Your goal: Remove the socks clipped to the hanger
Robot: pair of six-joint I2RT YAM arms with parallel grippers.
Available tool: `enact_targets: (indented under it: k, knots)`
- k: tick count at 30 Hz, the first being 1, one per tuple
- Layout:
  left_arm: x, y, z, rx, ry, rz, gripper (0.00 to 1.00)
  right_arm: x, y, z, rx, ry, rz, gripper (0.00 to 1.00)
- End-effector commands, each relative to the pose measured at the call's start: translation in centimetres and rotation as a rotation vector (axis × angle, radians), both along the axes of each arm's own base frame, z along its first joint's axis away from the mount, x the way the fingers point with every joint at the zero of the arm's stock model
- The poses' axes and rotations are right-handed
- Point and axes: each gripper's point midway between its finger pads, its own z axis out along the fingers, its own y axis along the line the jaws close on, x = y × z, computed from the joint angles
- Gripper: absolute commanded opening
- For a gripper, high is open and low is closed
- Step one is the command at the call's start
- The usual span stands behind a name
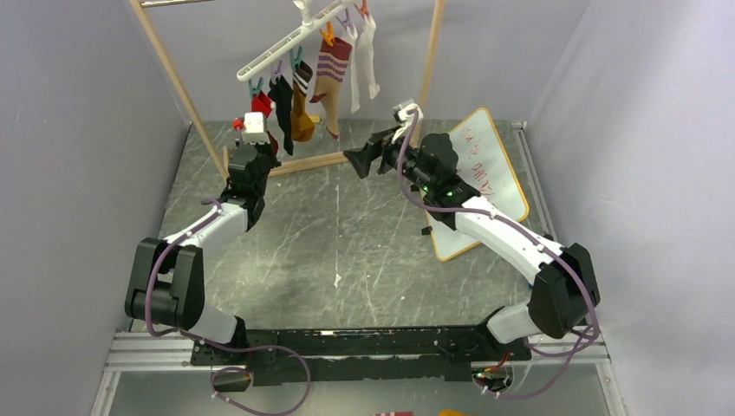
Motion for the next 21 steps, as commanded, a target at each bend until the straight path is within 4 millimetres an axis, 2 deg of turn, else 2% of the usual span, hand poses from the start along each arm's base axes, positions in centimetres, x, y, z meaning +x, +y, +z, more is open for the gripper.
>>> enact_targets:
  k: [1, 5, 8, 9, 11, 12, 17, 20, 21]
  knots:
    - [0.0, -0.8, 2.2, -0.030, -0.069, -0.049, 0.05, -3.0, 4.6, 5.5, 0.080, -0.132, 0.216, 1.00]
    - [-0.3, -1.3, 2.5, -0.047, -0.079, -0.072, 0.05, -4.9, 7.7, 7.9, 0.160, -0.154, 0.355, 0.98]
    - [-0.4, -1.4, 2.7, -0.052, -0.082, -0.080, 0.05, -4.3, 9.6, 9.1, 0.194, -0.154, 0.370, 0.92]
    - [-0.5, -1.4, 2.8, -0.055, -0.084, -0.083, 0.05, -3.9, 10.0, 10.1, 0.210, -0.163, 0.365, 0.89]
    - [-0.6, -1.5, 2.9, -0.056, -0.087, -0.088, 0.05, -3.1, 11.1, 11.1, 0.226, -0.167, 0.375, 0.71]
    - [-0.7, -1.6, 2.9, -0.058, -0.088, -0.091, 0.05, -2.7, 11.8, 11.7, 0.232, -0.165, 0.383, 0.65]
    - [-0.6, -1.8, 2.8, -0.061, -0.090, -0.099, 0.05, -1.2, 15.7, 13.1, 0.251, -0.140, 0.410, 0.65]
    - [-0.7, -1.8, 2.9, -0.064, -0.090, -0.105, 0.05, -0.8, 18.5, 12.7, 0.236, -0.119, 0.408, 0.66]
    - [-0.7, -1.9, 3.0, -0.066, -0.093, -0.109, 0.05, -0.4, 19.6, 12.0, 0.224, -0.103, 0.406, 0.66]
